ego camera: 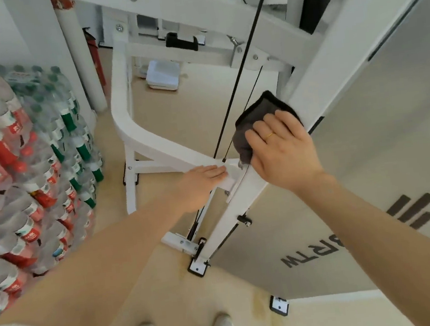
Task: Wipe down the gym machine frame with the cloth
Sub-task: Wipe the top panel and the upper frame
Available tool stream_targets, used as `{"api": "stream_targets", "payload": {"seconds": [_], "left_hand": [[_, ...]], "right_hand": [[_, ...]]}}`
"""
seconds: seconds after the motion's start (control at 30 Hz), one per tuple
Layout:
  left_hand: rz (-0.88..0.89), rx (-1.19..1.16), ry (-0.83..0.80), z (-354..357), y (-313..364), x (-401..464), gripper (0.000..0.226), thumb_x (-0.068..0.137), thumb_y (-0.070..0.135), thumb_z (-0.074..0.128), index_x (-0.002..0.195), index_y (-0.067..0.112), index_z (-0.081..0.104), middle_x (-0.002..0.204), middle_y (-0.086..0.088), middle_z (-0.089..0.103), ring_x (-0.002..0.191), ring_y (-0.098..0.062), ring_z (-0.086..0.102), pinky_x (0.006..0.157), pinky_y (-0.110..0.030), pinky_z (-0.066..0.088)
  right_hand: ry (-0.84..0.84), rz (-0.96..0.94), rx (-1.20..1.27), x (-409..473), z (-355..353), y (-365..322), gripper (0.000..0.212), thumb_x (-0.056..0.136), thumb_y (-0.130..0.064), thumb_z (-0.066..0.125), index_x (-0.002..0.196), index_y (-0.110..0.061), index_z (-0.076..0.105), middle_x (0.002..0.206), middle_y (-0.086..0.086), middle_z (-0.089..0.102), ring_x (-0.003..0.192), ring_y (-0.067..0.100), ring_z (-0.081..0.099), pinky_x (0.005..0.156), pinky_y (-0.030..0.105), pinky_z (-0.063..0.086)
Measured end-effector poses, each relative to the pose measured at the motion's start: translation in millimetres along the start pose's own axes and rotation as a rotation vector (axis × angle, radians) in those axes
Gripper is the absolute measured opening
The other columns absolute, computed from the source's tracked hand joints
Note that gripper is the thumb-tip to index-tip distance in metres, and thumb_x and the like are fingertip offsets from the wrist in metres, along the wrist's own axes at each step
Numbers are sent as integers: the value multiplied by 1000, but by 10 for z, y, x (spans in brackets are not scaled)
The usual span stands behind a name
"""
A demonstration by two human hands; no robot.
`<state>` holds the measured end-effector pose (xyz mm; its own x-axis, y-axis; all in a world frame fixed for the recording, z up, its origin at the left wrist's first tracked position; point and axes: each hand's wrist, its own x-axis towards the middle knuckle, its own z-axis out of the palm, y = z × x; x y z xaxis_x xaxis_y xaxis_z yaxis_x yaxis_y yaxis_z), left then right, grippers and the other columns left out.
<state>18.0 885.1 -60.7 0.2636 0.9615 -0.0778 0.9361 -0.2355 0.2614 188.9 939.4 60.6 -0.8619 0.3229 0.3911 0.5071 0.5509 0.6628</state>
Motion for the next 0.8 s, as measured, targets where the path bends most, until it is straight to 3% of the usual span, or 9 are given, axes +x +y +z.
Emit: {"api": "stream_targets", "payload": {"seconds": [0.17,0.3,0.43,0.53,0.6,0.7,0.77,0.8], "left_hand": [[96,33,-7,48,-149,51,67,93,-1,34,148,22,5,156,6,0,143,-12,4,113,-23,-1],[130,57,-3,62,-199,74,62,94,4,34,148,21,8,156,5,3,142,-12,5,115,-26,2],[124,13,-38,-27,-195,109,57,93,13,39,146,21,21,155,4,16,140,-15,17,113,-27,12],[-10,-346,-55,-199,-66,206,53,93,18,42,144,23,28,147,0,35,128,-19,41,100,-30,34],[-54,-738,-10,-336,52,275,53,93,20,44,143,27,28,140,6,42,117,-11,48,86,-16,39],[-47,-1140,29,-502,223,291,41,93,10,39,127,30,48,118,11,54,101,1,49,74,-9,35],[-50,-1274,-3,-515,271,233,38,91,1,35,105,29,58,99,8,60,85,8,51,68,-8,36],[-51,-1297,-45,-494,271,201,41,90,-1,34,105,29,58,100,6,60,83,8,50,66,-9,35]], "right_hand": [[-326,-105,-162,-199,118,-363,35,88,-37,46,106,-17,68,109,3,66,107,22,60,107,34,23],[-285,-39,-223,-32,-87,-200,33,88,-30,40,98,-17,68,104,4,67,105,21,61,109,33,21],[-117,79,-266,168,-336,179,35,90,-31,38,98,-13,66,105,7,67,110,24,59,109,34,26],[-49,159,-265,334,-422,323,30,88,-28,42,85,-10,65,91,7,67,101,26,61,107,35,29],[-104,196,-284,413,-420,273,26,85,-26,46,78,-11,66,79,5,65,89,26,62,105,35,29],[-353,121,-400,393,-343,11,26,86,-31,46,80,-18,68,74,-4,61,81,22,58,100,35,22],[-543,-4,-409,342,-292,-169,31,92,-33,40,94,-20,68,85,-6,60,89,21,55,99,37,20],[-617,-49,-386,331,-272,-224,32,95,-32,36,100,-19,65,90,-5,60,92,22,53,100,37,23]]}}
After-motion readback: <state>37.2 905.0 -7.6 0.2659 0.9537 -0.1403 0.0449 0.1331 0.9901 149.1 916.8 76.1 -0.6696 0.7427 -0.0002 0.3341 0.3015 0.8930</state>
